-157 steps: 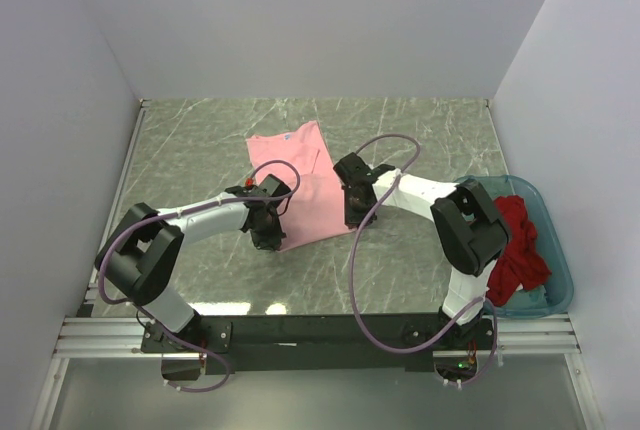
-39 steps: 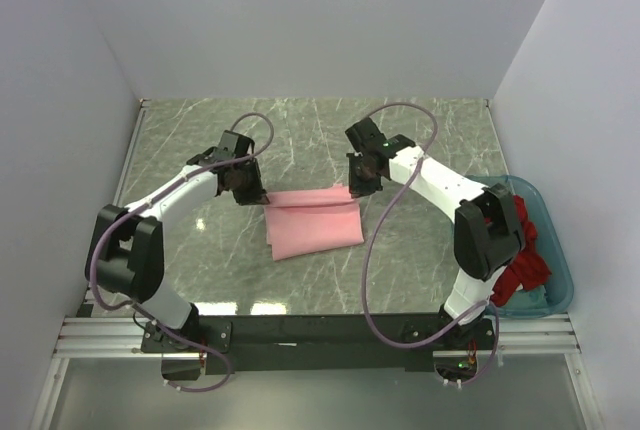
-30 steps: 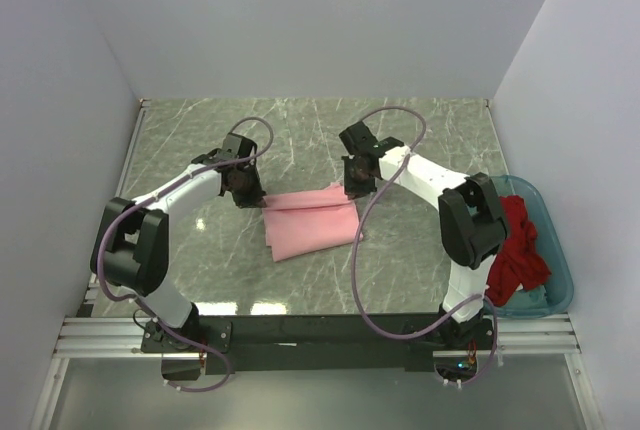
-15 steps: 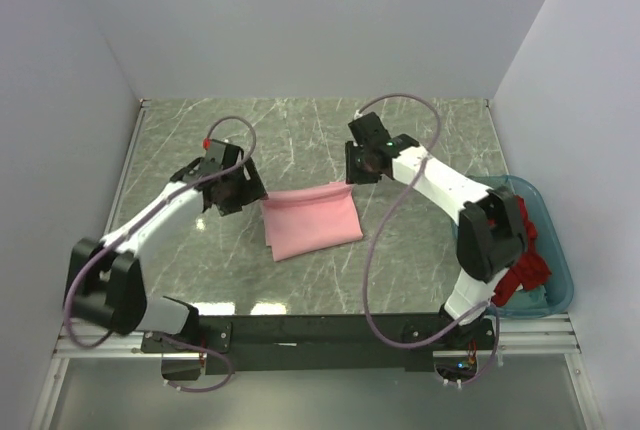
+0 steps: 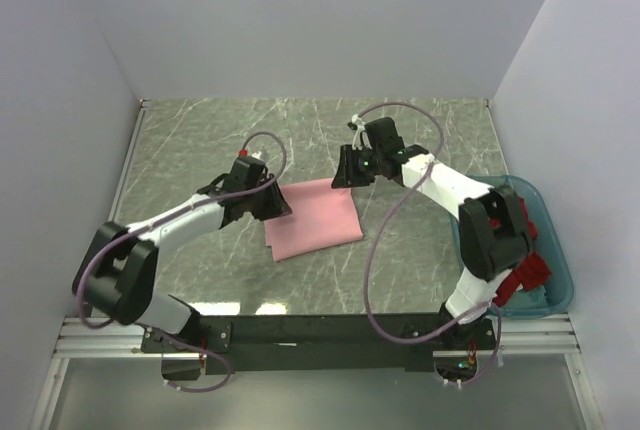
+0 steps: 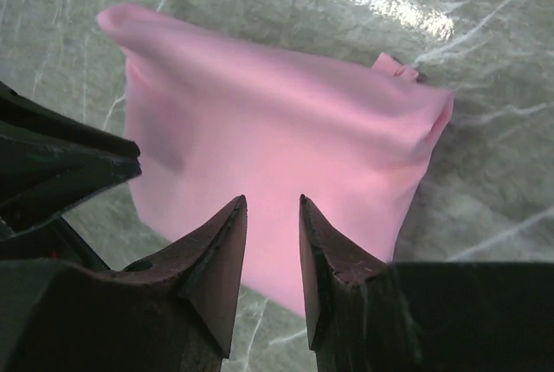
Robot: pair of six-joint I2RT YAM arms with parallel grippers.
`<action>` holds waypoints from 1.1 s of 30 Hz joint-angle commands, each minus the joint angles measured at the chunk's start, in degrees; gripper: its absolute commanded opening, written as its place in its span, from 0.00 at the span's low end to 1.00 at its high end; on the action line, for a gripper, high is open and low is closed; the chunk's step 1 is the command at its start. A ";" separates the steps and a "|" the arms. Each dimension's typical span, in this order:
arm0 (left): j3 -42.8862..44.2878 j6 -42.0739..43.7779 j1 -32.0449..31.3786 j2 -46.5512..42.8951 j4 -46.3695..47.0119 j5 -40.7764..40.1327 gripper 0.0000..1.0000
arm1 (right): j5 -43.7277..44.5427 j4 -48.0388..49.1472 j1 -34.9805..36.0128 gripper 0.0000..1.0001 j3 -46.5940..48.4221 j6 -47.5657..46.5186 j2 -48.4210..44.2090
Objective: Fold and stack the t-shirts
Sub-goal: Fold the tshirt
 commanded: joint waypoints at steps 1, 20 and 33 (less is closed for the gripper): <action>4.63 0.54 2.92 4.74 9.38 2.33 0.30 | -10.78 4.99 -1.58 0.38 4.23 -1.26 4.92; 4.80 -0.43 15.85 26.21 16.52 11.65 0.28 | -26.34 26.33 -8.35 0.36 12.08 19.30 29.55; 6.31 -0.95 13.93 8.74 8.08 9.64 0.64 | -27.92 32.50 -7.22 0.37 -5.23 23.00 10.31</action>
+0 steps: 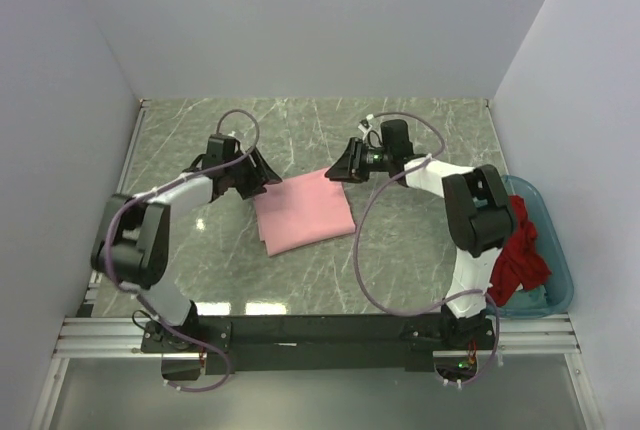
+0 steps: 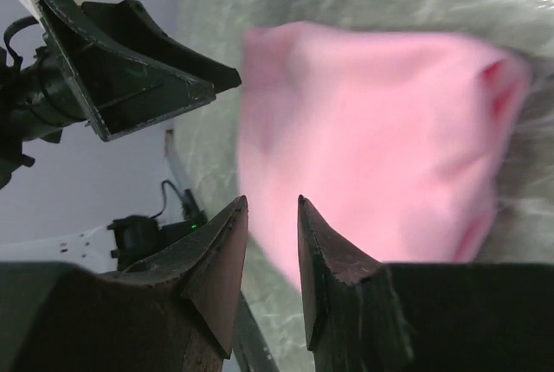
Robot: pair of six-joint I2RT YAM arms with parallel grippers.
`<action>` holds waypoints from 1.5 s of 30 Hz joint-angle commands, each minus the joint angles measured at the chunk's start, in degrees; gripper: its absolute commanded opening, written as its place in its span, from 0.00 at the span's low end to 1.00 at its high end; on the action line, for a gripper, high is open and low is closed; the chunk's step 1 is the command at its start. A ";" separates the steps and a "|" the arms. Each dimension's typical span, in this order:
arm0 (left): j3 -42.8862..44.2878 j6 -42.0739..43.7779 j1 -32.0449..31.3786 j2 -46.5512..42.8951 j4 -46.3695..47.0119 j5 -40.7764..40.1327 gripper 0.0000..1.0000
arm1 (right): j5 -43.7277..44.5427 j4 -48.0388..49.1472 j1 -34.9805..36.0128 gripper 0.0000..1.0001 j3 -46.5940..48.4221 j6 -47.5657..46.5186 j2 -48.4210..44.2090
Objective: Fold and stack the t-shirts
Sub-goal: Fold the tshirt
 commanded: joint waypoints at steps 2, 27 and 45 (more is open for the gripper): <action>-4.06 -1.78 -4.05 -12.38 -3.38 -4.38 0.64 | -2.81 5.44 1.71 0.37 -6.50 2.06 -6.73; -32.83 -18.76 -1.08 -25.31 7.70 0.19 0.28 | -3.87 8.87 1.36 0.36 -17.96 3.82 -5.31; -9.87 -9.69 3.58 2.36 21.30 0.53 0.28 | -2.29 23.01 -0.75 0.36 7.55 19.29 15.40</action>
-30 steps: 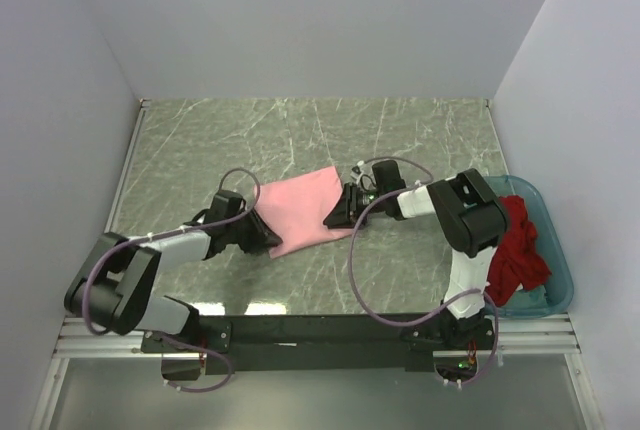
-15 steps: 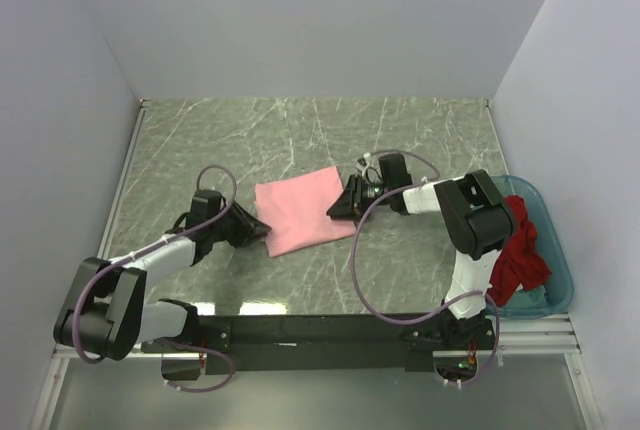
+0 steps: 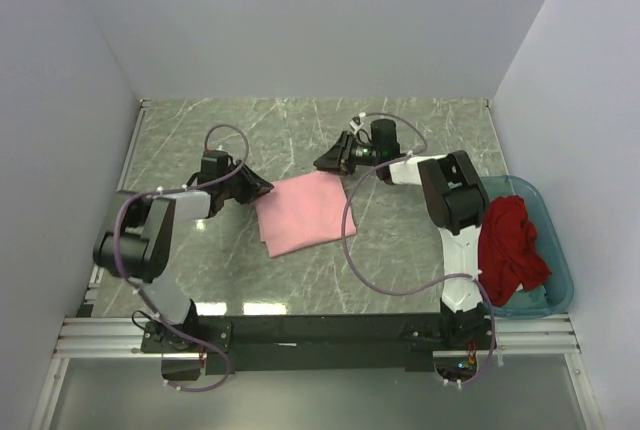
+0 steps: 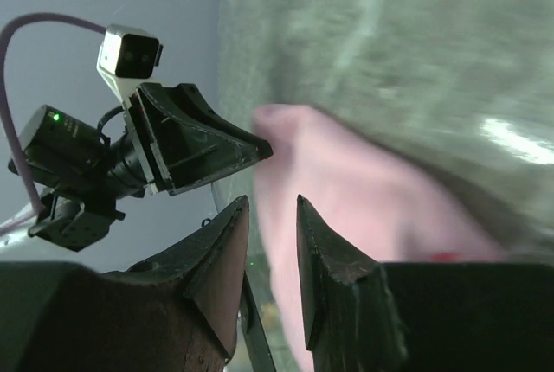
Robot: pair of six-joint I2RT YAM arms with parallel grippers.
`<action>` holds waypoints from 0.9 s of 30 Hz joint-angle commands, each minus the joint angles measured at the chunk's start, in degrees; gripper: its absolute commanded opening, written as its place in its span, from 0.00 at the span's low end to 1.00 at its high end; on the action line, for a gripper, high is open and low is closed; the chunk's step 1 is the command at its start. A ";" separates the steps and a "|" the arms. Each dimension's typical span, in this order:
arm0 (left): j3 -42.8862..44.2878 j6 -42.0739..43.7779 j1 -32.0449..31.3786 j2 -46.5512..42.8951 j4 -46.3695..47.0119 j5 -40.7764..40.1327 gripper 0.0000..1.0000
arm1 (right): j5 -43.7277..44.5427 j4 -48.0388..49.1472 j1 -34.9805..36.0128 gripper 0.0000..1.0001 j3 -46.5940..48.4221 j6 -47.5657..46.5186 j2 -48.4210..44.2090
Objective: Fold and stack the t-shirts
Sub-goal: Fold the tshirt
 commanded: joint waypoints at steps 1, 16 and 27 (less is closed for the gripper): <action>1.25 1.39 1.79 5.25 4.30 0.23 0.28 | 1.38 5.72 -1.56 0.36 0.91 4.60 4.17; -0.34 1.20 8.39 3.51 0.81 2.96 0.40 | 2.17 -2.32 -4.73 0.36 -1.64 -2.24 1.65; 6.27 11.05 7.34 -16.70 -28.81 -13.56 0.71 | 18.95 -32.91 -4.29 0.45 -8.14 -22.72 -23.93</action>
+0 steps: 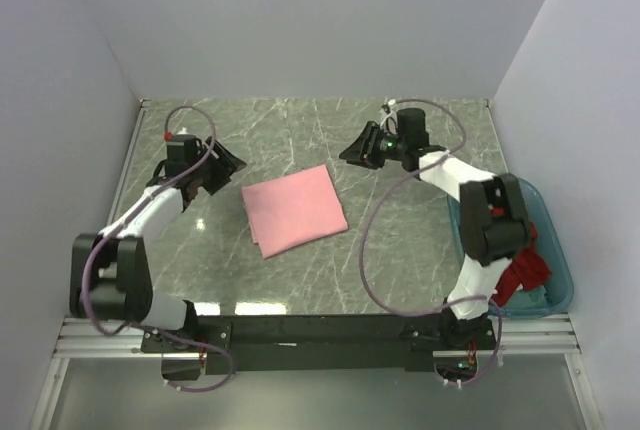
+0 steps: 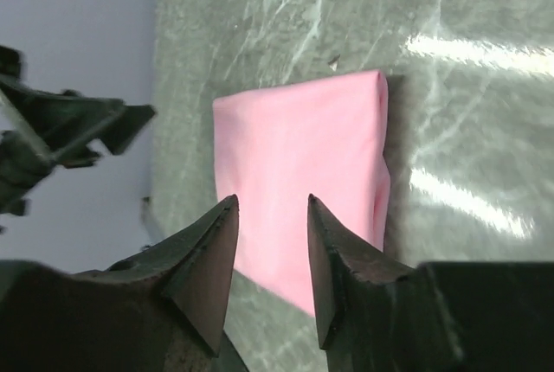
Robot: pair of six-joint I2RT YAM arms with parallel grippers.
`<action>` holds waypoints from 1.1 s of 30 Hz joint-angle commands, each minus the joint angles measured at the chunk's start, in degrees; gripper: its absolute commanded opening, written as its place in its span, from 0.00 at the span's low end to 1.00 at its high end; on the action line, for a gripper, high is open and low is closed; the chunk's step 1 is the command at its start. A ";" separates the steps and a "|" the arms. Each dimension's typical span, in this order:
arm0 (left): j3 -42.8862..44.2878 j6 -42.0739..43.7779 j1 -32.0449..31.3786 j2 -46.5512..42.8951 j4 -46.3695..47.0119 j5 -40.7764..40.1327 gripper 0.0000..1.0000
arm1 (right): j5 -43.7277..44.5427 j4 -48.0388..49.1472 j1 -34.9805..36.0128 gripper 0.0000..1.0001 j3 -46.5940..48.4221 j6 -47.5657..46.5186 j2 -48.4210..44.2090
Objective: Fold and stack the t-shirts
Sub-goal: Fold the tshirt, then neatly place the folded tshirt to the corner
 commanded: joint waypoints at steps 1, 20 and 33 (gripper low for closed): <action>0.58 3.47 -1.14 -5.65 -14.62 -8.93 0.73 | 8.64 -14.73 0.43 0.47 -3.40 -9.15 -8.00; -10.32 -7.61 -19.69 -6.82 -17.39 -15.28 0.61 | 23.95 -32.26 4.48 0.57 -19.75 -18.39 -39.12; -2.87 -4.54 -19.35 2.77 -21.77 -19.49 0.01 | 23.33 -31.99 4.48 0.57 -20.99 -18.48 -40.28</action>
